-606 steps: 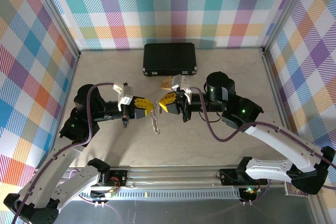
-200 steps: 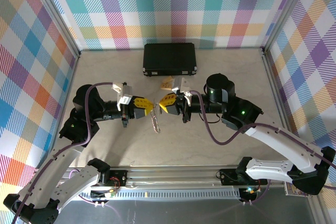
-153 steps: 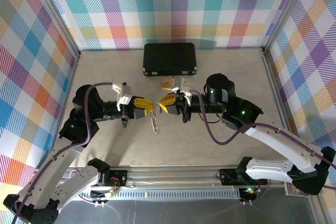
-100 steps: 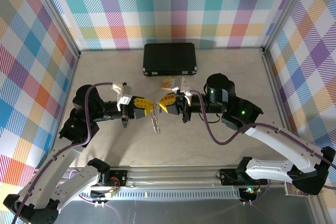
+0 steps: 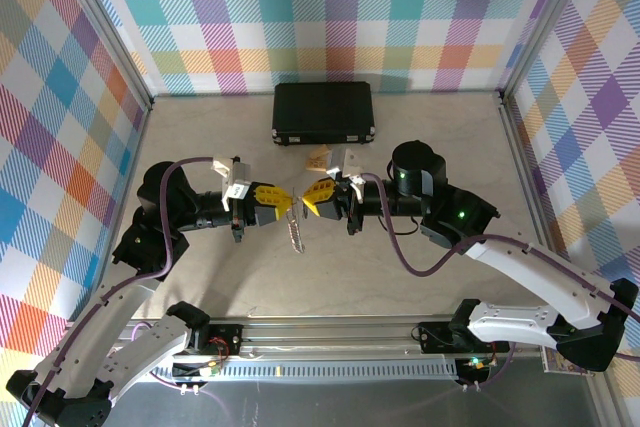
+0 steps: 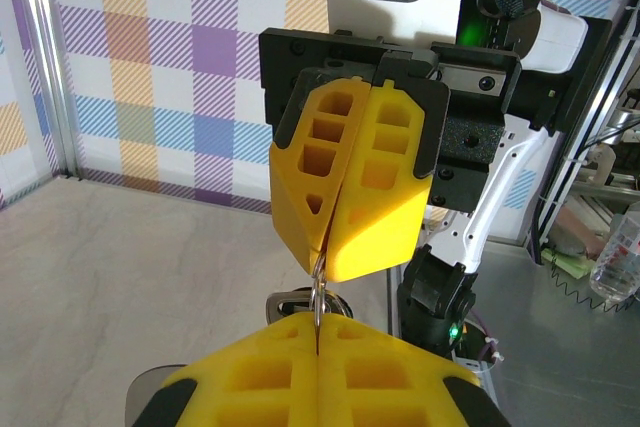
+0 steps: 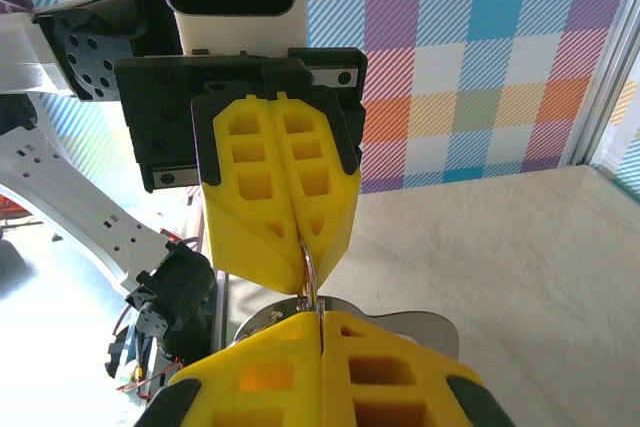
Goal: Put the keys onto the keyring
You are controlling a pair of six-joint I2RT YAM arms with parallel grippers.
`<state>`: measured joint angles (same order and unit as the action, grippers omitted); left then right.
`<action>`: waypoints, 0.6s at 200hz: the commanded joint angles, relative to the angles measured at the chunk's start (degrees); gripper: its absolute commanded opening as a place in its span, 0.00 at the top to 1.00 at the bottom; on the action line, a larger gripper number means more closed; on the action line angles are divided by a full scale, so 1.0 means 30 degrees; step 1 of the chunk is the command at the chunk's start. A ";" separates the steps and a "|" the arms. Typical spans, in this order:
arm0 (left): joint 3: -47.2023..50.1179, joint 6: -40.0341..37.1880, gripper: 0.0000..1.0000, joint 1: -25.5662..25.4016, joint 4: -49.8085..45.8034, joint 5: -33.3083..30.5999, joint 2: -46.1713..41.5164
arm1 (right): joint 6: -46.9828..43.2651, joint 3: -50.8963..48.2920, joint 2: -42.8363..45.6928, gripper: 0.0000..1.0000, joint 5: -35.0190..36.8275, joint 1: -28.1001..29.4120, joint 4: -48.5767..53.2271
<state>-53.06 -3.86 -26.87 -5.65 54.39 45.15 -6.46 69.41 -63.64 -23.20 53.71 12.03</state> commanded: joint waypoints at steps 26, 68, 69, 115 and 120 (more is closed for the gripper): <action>0.0083 0.0085 1.00 -0.0183 0.0825 0.0056 -0.0268 | 0.0131 -0.0145 0.0275 1.00 -0.0153 0.0113 -0.0619; 0.0135 0.0068 1.00 -0.0179 0.0871 0.0005 -0.0290 | 0.0833 -0.0225 0.0473 1.00 -0.0002 0.0113 -0.0786; 0.0150 0.0077 1.00 -0.0166 0.0879 -0.0010 -0.0301 | 0.0848 -0.0240 0.0471 1.00 -0.0002 0.0113 -0.0802; 0.0201 0.0112 1.00 -0.0168 0.0891 -0.0052 -0.0418 | 0.1098 -0.0374 0.0499 1.00 -0.0059 0.0113 -0.1284; 0.0202 0.0106 1.00 -0.0172 0.0892 -0.0027 -0.0430 | 0.1099 -0.0348 0.0499 1.00 -0.0069 0.0113 -0.1267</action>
<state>-52.97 -3.86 -26.87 -5.65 54.35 45.12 -4.03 68.64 -63.20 -22.98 53.71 10.70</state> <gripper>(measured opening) 0.050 0.063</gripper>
